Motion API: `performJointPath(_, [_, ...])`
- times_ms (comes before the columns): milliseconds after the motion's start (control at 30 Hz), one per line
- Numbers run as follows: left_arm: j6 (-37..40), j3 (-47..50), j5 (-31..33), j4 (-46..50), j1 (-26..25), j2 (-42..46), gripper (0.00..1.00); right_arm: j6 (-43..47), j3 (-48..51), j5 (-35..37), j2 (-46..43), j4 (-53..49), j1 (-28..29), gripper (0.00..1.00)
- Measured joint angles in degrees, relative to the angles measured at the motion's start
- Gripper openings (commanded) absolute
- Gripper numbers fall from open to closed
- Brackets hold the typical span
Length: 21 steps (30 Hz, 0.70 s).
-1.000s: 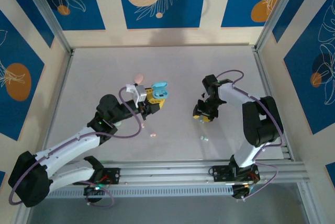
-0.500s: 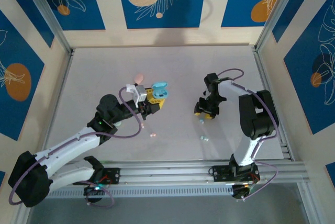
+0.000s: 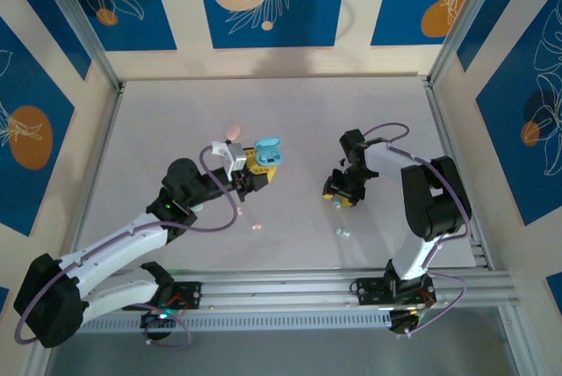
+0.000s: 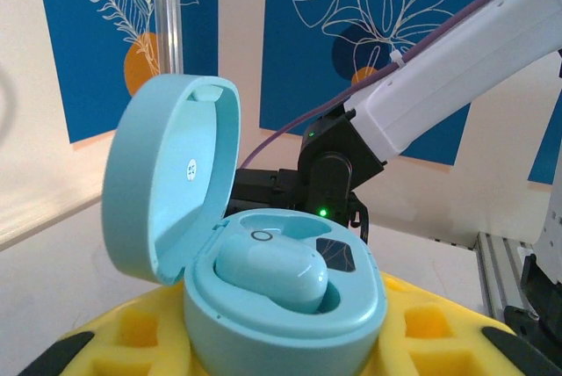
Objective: Insert the wireless bluetooth earbuds into the charging case
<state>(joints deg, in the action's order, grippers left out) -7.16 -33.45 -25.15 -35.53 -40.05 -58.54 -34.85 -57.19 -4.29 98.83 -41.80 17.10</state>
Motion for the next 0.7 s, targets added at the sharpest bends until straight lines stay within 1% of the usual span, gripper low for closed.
performJointPath(267, [0.0,0.0,0.0,0.0,0.0,0.0,0.34,-1.9,0.7,0.3,-0.7,-0.9,2.4,0.48])
performJointPath(433, [0.0,0.0,0.0,0.0,0.0,0.0,0.34,-0.9,0.7,1.0,-1.2,-3.0,2.3,0.48])
performJointPath(567, [0.0,0.0,0.0,0.0,0.0,0.0,0.34,0.9,0.7,2.1,-1.2,-4.0,1.0,0.48])
performJointPath(700, [0.0,0.0,0.0,0.0,0.0,0.0,0.34,2.6,0.3,2.8,-1.2,-4.1,0.5,0.44])
